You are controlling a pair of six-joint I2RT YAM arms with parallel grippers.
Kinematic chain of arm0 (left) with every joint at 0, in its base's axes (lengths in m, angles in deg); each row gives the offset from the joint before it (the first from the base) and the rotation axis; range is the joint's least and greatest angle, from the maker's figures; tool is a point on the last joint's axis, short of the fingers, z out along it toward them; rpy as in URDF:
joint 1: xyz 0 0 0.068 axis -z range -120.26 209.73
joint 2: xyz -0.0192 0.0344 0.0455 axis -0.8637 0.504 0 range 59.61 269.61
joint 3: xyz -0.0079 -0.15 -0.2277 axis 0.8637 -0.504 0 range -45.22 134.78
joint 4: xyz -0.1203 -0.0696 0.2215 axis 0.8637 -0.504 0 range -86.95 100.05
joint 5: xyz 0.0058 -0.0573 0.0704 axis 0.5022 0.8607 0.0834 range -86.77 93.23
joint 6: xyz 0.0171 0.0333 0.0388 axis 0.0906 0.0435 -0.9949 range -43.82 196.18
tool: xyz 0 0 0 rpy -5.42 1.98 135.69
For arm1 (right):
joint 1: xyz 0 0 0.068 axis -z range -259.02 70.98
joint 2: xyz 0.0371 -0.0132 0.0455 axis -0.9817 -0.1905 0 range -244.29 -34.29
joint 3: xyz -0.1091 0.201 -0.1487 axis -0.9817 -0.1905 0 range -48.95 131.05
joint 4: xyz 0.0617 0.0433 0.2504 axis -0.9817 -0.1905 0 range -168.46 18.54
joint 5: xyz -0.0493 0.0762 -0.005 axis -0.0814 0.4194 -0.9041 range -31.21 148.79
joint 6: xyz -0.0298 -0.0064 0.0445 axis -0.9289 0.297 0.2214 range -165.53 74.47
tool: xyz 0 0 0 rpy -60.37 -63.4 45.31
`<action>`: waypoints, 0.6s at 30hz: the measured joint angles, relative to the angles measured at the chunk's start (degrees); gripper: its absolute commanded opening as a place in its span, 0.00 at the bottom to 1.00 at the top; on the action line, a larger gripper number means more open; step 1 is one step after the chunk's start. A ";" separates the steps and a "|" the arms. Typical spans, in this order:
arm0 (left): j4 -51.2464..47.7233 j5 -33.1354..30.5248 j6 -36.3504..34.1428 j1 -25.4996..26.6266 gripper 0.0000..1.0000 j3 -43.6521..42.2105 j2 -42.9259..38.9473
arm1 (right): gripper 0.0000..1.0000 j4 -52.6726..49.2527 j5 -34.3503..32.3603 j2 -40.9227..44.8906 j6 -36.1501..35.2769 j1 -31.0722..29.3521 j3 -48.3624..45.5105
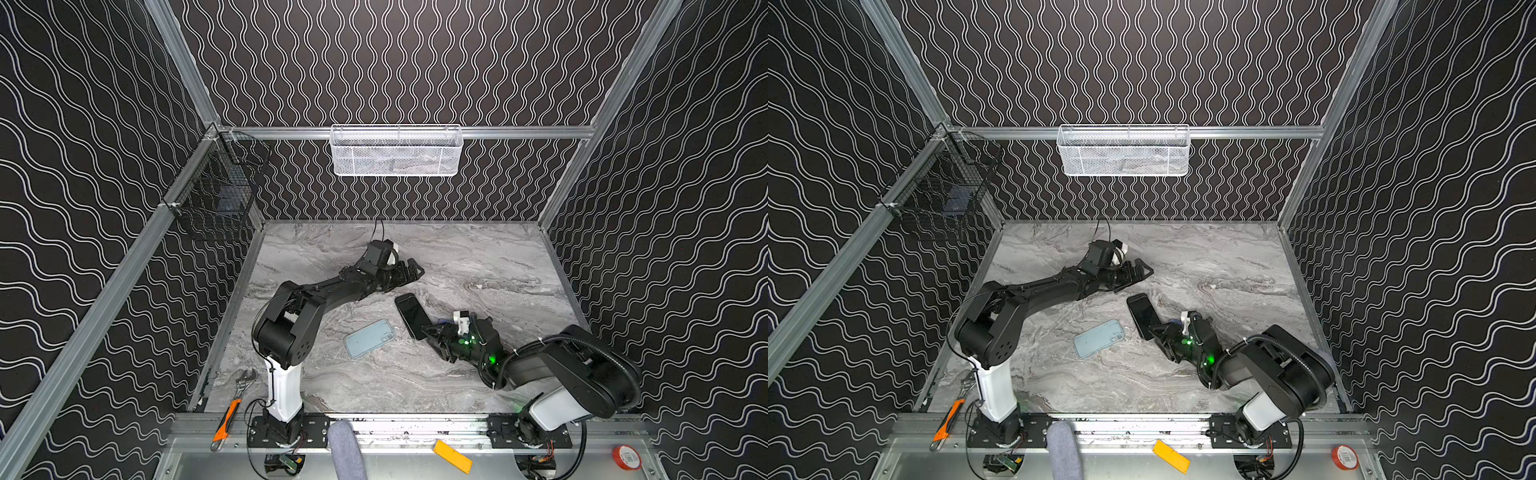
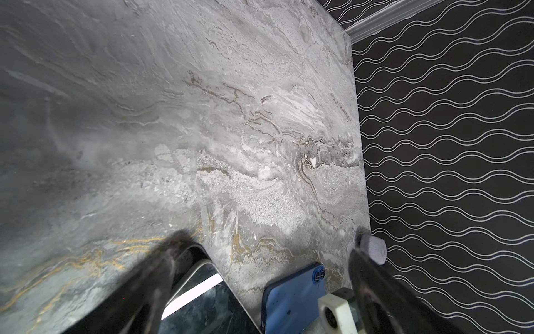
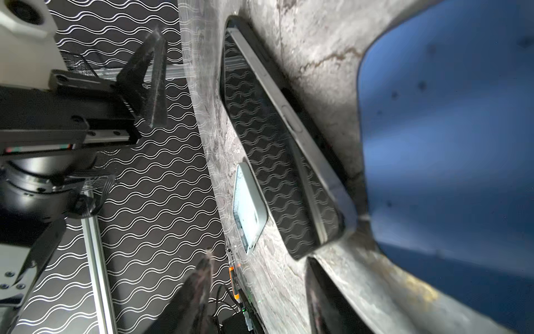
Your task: Put the phone into the phone case
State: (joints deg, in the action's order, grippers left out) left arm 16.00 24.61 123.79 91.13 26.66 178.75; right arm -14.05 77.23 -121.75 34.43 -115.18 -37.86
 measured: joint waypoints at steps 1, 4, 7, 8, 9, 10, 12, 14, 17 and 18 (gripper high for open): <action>0.00 0.02 0.00 0.00 0.98 0.00 0.00 | 0.57 -0.68 -0.17 1.16 0.00 -0.07 -0.07; 0.02 0.00 0.02 -0.04 0.98 0.00 0.04 | 0.58 -3.56 -0.87 4.46 -0.02 -0.28 -0.07; 0.02 0.00 0.02 -0.07 0.98 0.00 0.24 | 0.58 -6.16 -1.36 6.23 -0.07 -0.55 -0.07; 0.02 0.00 0.02 -0.07 0.99 0.02 0.31 | 0.58 -6.91 -1.44 6.27 -0.04 -0.59 -0.07; 0.02 0.02 0.02 -0.07 0.98 0.02 0.31 | 0.58 -7.43 -1.62 6.16 -0.02 -0.59 -0.07; 0.02 0.02 0.02 -0.07 0.98 0.02 0.31 | 0.58 -7.69 -1.79 5.84 -0.02 -0.59 -0.07; 0.02 0.02 0.02 -0.07 0.98 0.07 0.31 | 0.58 -7.72 -2.05 4.92 0.28 -0.59 -0.26; 0.02 0.04 0.02 -0.07 0.98 0.09 0.31 | 0.58 -7.72 -2.05 3.61 0.74 -0.61 -0.74; 0.00 0.07 0.02 -0.04 0.98 0.09 0.31 | 0.59 -6.45 -2.03 1.27 1.44 -0.57 -0.61; 0.02 0.09 0.02 -0.04 0.98 0.09 0.31 | 0.59 -5.62 -1.99 0.37 1.46 -0.59 -0.33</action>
State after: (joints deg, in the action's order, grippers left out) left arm 16.03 24.70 123.82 91.09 26.75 179.05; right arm -19.67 75.24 -121.38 35.90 -115.77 -38.19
